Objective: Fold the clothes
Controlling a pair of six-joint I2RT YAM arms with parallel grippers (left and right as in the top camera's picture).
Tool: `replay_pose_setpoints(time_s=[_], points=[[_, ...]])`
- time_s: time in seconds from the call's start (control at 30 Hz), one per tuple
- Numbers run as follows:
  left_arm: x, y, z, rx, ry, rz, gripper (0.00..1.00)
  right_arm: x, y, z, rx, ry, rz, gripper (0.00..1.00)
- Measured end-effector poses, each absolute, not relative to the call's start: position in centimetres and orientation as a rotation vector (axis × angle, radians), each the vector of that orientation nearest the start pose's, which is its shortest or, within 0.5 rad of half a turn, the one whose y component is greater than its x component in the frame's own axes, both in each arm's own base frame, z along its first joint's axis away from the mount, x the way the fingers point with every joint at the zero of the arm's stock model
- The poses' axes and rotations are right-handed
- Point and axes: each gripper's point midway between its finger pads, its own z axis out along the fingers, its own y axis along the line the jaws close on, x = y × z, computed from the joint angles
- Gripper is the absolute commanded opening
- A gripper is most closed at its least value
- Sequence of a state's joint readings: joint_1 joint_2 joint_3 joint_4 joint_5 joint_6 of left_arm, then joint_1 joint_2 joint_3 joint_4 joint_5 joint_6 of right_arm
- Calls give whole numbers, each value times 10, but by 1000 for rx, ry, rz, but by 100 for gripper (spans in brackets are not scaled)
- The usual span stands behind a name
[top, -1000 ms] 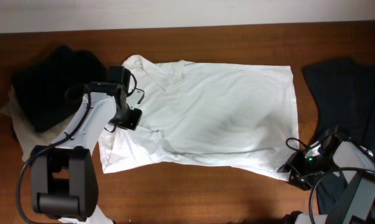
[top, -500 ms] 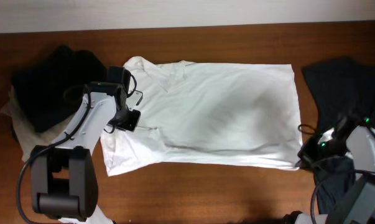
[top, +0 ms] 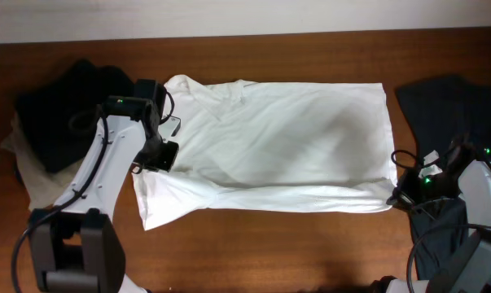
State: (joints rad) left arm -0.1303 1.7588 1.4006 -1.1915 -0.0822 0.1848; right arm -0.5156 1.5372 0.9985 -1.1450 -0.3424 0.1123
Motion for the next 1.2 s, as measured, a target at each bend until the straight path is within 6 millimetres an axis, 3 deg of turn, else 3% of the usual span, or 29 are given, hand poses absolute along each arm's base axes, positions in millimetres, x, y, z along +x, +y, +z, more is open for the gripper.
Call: replay_pose_setpoints(time_s=[0.1, 0.17, 0.3, 0.4, 0.63, 0.77, 0.83, 0.93, 0.97, 1.0, 1.07, 1.17, 1.2], points=[[316, -26, 114, 479, 3064, 137, 0, 231, -57, 71, 934, 2950, 617, 4], [314, -26, 116, 460, 3066, 136, 0, 251, -42, 81, 774, 2853, 802, 4], [319, -17, 118, 386, 3052, 190, 0, 263, -48, 82, 882, 2789, 787, 4], [340, 0, 142, 240, 2913, 226, 0, 276, -52, 84, 815, 2742, 783, 4], [384, -12, 159, 205, 2717, 146, 0, 328, -68, 102, 633, 2525, 750, 4], [392, -17, 155, 209, 2699, 108, 0, 353, -49, 112, 464, 2477, 741, 5], [401, -21, 139, 220, 2716, 86, 3, 367, -40, 110, 382, 2467, 699, 6], [421, -23, 120, 224, 2699, 80, 11, 389, -47, 101, 359, 2424, 657, 6], [423, -23, 117, 225, 2697, 81, 12, 392, -49, 99, 366, 2418, 656, 12], [425, -24, 117, 225, 2691, 78, 17, 395, -50, 99, 373, 2410, 654, 45], [426, -24, 118, 228, 2685, 78, 39, 396, -50, 99, 395, 2407, 660, 51], [417, -21, 114, 236, 2725, 96, 48, 382, -52, 91, 471, 2458, 689, 52], [405, -20, 110, 241, 2777, 102, 51, 366, -57, 85, 563, 2511, 714, 51]])
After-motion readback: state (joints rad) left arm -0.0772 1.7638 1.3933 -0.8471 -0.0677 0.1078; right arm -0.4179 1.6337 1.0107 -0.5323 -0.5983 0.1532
